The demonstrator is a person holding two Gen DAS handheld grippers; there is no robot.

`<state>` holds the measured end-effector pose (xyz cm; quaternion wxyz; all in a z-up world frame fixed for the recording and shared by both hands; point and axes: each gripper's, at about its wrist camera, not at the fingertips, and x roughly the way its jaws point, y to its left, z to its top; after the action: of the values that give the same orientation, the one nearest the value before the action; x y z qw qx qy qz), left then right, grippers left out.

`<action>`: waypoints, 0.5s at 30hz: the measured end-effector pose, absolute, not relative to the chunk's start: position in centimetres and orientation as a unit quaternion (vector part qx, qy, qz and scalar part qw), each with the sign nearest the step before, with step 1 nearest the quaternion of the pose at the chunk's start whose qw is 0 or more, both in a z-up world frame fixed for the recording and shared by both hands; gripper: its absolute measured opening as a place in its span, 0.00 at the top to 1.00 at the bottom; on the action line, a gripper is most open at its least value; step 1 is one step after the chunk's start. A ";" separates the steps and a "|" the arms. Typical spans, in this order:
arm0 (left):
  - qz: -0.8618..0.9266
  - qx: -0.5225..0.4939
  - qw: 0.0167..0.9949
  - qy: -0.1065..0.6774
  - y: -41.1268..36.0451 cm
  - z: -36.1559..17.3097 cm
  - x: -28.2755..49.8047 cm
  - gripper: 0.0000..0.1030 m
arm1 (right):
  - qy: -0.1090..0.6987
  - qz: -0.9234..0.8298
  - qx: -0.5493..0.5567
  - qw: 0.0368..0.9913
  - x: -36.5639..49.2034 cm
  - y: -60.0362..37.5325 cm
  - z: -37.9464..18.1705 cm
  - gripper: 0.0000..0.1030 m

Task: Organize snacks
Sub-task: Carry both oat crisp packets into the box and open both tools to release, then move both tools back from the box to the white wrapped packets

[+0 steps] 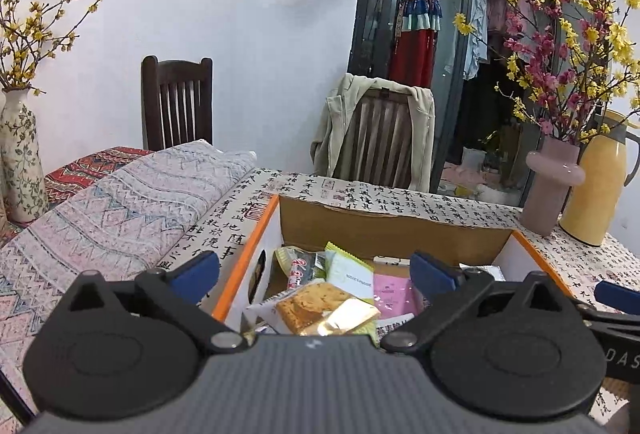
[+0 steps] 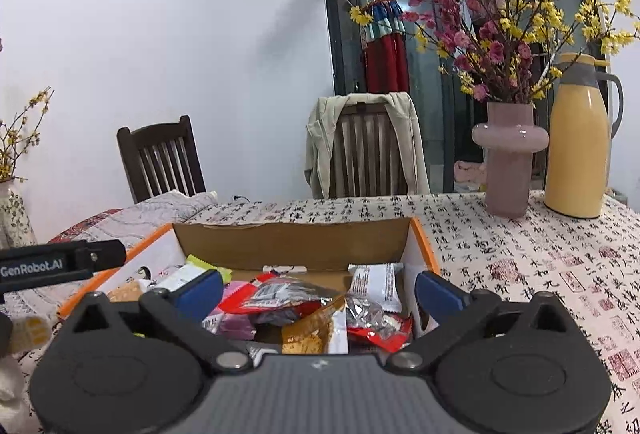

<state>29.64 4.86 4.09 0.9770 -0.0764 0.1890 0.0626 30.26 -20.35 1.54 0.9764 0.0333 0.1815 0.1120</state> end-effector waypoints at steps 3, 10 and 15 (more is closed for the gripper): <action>0.059 -0.076 0.978 0.188 4.8 4.2 29.3 0.00 | 0.181 0.111 0.038 0.976 29.9 -20.5 1.7 0.00; 0.060 -0.086 0.976 0.189 4.7 5.0 28.7 0.00 | 0.175 0.110 0.037 0.978 29.5 -20.4 2.2 0.00; 0.060 -0.092 0.977 0.184 4.7 6.5 27.1 0.00 | 0.165 0.110 0.028 0.980 28.1 -20.2 3.2 0.00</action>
<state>27.08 4.75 6.53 0.9767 -0.0916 0.1844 0.0603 28.09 -20.18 3.24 0.9797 0.0284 0.1651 0.1101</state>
